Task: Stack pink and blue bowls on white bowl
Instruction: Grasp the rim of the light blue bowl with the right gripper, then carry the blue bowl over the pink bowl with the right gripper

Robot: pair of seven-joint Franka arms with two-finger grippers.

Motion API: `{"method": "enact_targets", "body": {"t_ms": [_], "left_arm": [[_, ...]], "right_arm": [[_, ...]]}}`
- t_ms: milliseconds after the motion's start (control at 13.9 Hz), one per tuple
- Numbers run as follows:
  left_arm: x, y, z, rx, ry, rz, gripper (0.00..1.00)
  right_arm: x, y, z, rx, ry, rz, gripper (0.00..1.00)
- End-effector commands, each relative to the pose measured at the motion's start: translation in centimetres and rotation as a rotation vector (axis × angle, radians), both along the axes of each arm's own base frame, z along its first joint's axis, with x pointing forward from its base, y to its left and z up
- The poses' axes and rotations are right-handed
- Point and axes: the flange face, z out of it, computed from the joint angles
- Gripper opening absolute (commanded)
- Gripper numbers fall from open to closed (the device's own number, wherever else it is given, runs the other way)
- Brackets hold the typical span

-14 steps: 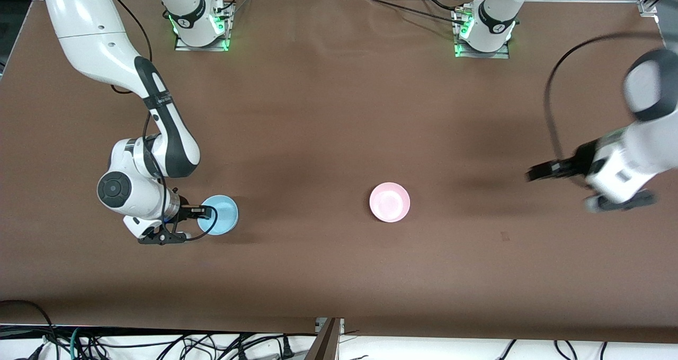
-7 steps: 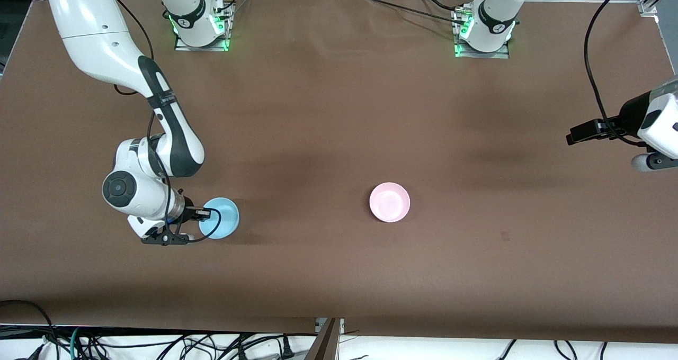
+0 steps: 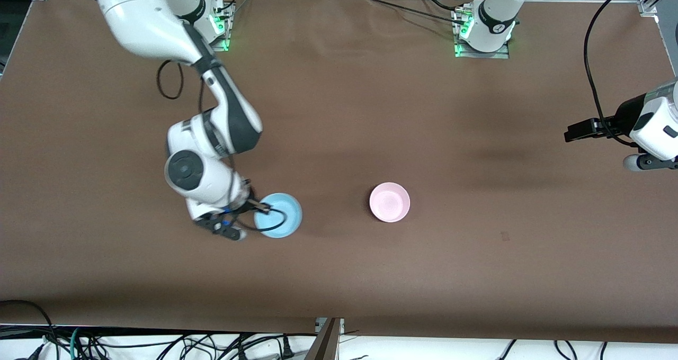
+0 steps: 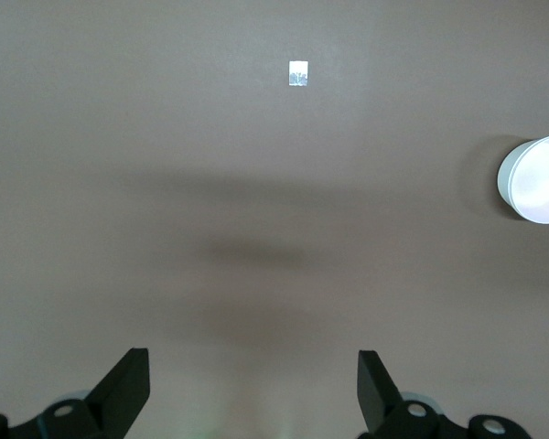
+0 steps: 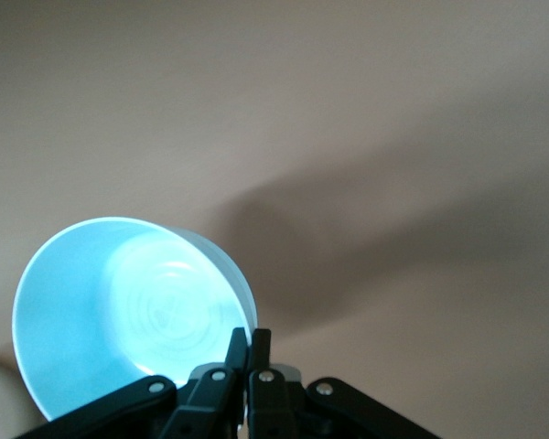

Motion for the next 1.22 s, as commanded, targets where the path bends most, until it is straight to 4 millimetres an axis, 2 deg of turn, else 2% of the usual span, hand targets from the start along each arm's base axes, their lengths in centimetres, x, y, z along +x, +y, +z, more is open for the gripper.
{"method": "enact_targets", "body": {"t_ms": [0, 144, 359, 574, 861, 1148], "left_arm": [[0.3, -0.4, 1.2, 0.023, -0.018, -0.037, 1.0], [0.8, 0.1, 1.4, 0.025, -0.027, -0.031, 1.0], [1.0, 0.7, 1.3, 0.021, -0.021, -0.021, 1.0], [1.0, 0.6, 1.2, 0.021, -0.017, -0.021, 1.0], [1.0, 0.4, 1.2, 0.021, -0.017, -0.024, 1.0], [1.0, -0.1, 1.3, 0.021, -0.018, -0.032, 1.0]], "right_arm": [[-1.8, 9.3, 0.8, 0.082, -0.011, -0.182, 0.0], [-2.7, 14.8, 0.1, 0.167, -0.058, -0.283, 0.0], [-4.8, 20.2, -1.8, 0.338, -0.12, -0.356, 0.0], [-5.9, 22.0, -3.0, 0.395, -0.141, -0.347, 0.0], [-7.7, 23.2, -4.7, 0.321, -0.075, -0.311, 0.0], [-9.4, 24.6, -5.2, 0.282, -0.077, -0.257, 0.0]]}}
